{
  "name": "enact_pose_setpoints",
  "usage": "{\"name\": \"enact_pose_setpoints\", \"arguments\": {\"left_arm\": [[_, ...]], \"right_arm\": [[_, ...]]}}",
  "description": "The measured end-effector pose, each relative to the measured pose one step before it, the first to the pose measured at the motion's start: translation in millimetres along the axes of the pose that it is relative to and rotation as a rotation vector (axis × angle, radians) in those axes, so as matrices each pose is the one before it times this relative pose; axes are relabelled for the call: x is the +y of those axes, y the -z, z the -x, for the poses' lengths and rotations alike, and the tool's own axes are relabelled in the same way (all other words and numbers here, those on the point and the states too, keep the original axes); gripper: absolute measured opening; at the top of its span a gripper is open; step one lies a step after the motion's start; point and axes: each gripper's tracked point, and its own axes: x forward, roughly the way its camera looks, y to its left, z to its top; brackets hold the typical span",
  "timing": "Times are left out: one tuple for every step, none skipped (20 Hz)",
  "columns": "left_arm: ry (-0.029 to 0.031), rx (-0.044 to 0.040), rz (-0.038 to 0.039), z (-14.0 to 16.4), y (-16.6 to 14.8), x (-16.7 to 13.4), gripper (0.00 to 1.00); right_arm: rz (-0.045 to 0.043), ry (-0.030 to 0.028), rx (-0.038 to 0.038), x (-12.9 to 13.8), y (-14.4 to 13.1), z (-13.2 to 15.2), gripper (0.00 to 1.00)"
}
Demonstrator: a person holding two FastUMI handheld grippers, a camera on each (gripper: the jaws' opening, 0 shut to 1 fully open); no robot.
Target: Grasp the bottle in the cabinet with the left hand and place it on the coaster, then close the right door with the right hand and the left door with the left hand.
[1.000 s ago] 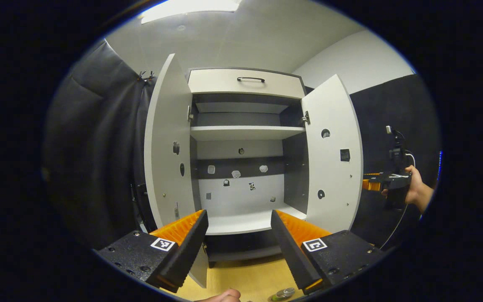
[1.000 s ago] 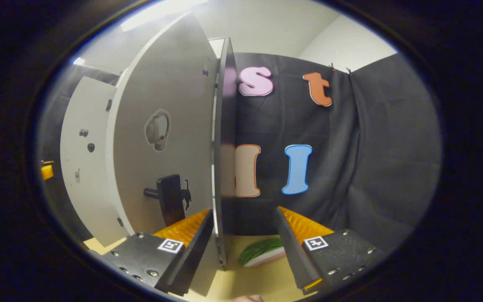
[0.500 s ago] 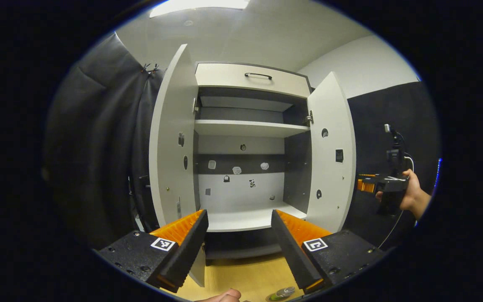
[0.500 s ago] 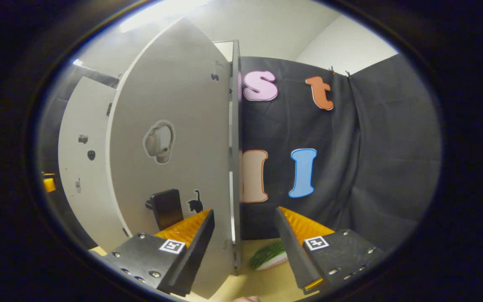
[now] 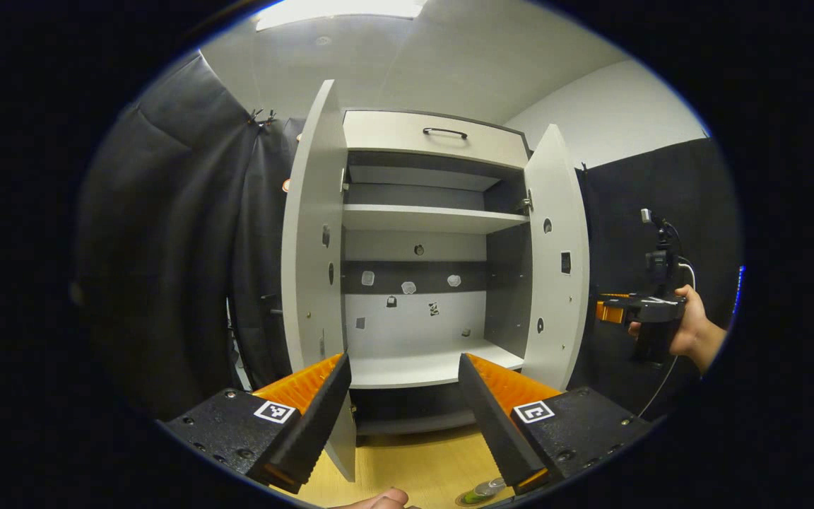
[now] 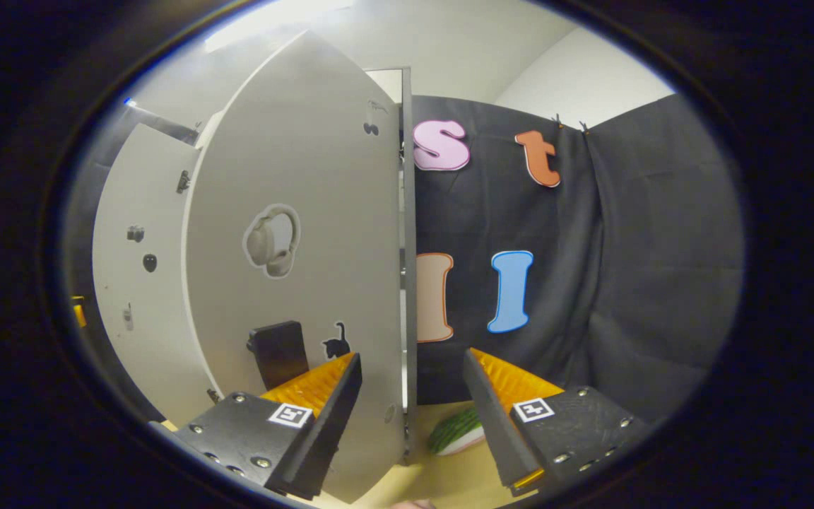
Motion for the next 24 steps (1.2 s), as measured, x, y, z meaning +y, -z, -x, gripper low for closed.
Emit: {"name": "enact_pose_setpoints", "arguments": {"left_arm": [[-0.00458, 0.00732, 0.00310, 1.09, 2.95, 3.42, 0.96], [-0.00721, 0.00852, 0.00616, 1.82, 2.89, 5.38, 0.96], [-0.00767, 0.00682, 0.01046, 2.71, 2.97, 4.61, 0.96], [-0.00725, 0.01208, 0.01027, 1.94, 4.24, 4.60, 0.96], [-0.00761, 0.01827, 0.00409, 3.06, 5.62, 5.32, 0.96], [-0.00939, 0.01387, -0.00116, 0.94, 4.32, 6.43, 0.97], [-0.00991, 0.01107, -0.00347, 1.90, 3.46, 6.47, 0.97], [-0.01024, 0.00912, -0.00700, 0.45, 3.02, 6.21, 0.96], [-0.01360, 0.00682, -0.00840, 2.31, 1.94, 7.19, 0.96], [-0.01271, 0.00555, -0.00852, 2.45, 1.91, 6.63, 0.97], [-0.01206, -0.00154, -0.00624, 2.50, -0.57, 6.83, 0.96], [-0.01365, -0.00459, -0.00419, 0.56, -1.06, 6.65, 0.96], [-0.01316, -0.00497, -0.00219, 1.45, -0.76, 6.76, 0.93], [-0.01377, -0.00224, -0.00123, -0.10, 0.12, 7.11, 0.97], [-0.01097, -0.00076, -0.00156, 1.39, -0.02, 7.04, 0.96], [-0.01480, 0.00198, -0.00280, 0.85, 0.82, 6.20, 0.96], [-0.01481, 0.00132, -0.00221, 3.00, 0.29, 8.62, 0.96], [-0.01600, 0.00285, 0.00049, -1.09, 0.91, 10.38, 0.97], [-0.01196, 0.00571, 0.00507, -0.02, 0.11, 9.00, 0.96], [-0.00901, 0.00374, 0.00909, -3.14, 0.91, 6.79, 0.96], [-0.01195, 0.00490, 0.00594, -2.59, 0.63, 8.13, 0.96], [-0.01383, 0.00683, 0.00365, -4.36, 1.33, 8.83, 0.96], [-0.01372, 0.00346, 0.00163, -3.24, 0.86, 9.76, 0.96], [-0.01459, -0.00036, 0.00342, -2.83, 0.29, 10.11, 0.93]], "right_arm": [[0.00097, -0.00708, -0.00035, 4.20, -0.16, -1.09, 0.88], [-0.00411, -0.00696, 0.00059, 4.74, 0.64, -2.02, 0.88], [-0.00428, -0.00325, 0.00356, 3.28, 1.29, -2.40, 0.88], [-0.00619, -0.00081, 0.00704, 4.06, 1.66, -2.25, 0.88], [-0.00846, -0.00368, 0.00651, 5.68, 2.27, -3.25, 0.84], [-0.00662, -0.00602, 0.00045, 6.08, 0.04, -2.70, 0.84], [-0.00562, -0.00299, 0.00331, 6.49, 1.18, -3.46, 0.84], [-0.00833, -0.01350, 0.00515, 7.66, 2.53, -1.41, 0.88], [-0.00466, -0.01966, 0.00635, 9.01, 2.69, -1.91, 0.86], [0.00373, -0.02810, 0.00787, 10.31, 3.77, -2.68, 0.89], [0.00777, -0.01919, -0.00382, 6.90, 1.06, -0.04, 0.90], [0.01009, -0.00950, -0.00829, 5.23, -0.87, -2.26, 0.90], [0.00581, -0.00669, -0.00349, 3.42, 0.90, -1.77, 0.96], [-0.00040, -0.00975, 0.00249, 5.41, 1.22, -1.34, 0.96], [-0.00405, -0.00776, 0.00442, 4.34, 2.76, -0.93, 0.93], [-0.00250, -0.00355, 0.00232, 3.63, 1.79, -0.51, 0.93], [0.00050, -0.00209, -0.00183, 3.55, 0.57, 0.12, 0.93], [0.00406, -0.00531, -0.00597, 3.06, -0.28, -0.23, 0.93], [0.00564, -0.01304, -0.00756, 4.91, 0.17, 1.42, 0.95], [0.00451, -0.01705, -0.00613, 5.94, 0.76, 1.51, 0.96], [0.00827, -0.02112, -0.00964, 7.46, 0.26, 2.44, 1.00], [0.00937, -0.01552, -0.01125, 4.64, -1.39, 2.86, 0.99], [0.01401, -0.01602, -0.01330, 5.01, -0.98, 1.93, 0.96], [0.01248, -0.01234, -0.00867, 3.72, -0.71, 2.63, 0.96]]}}
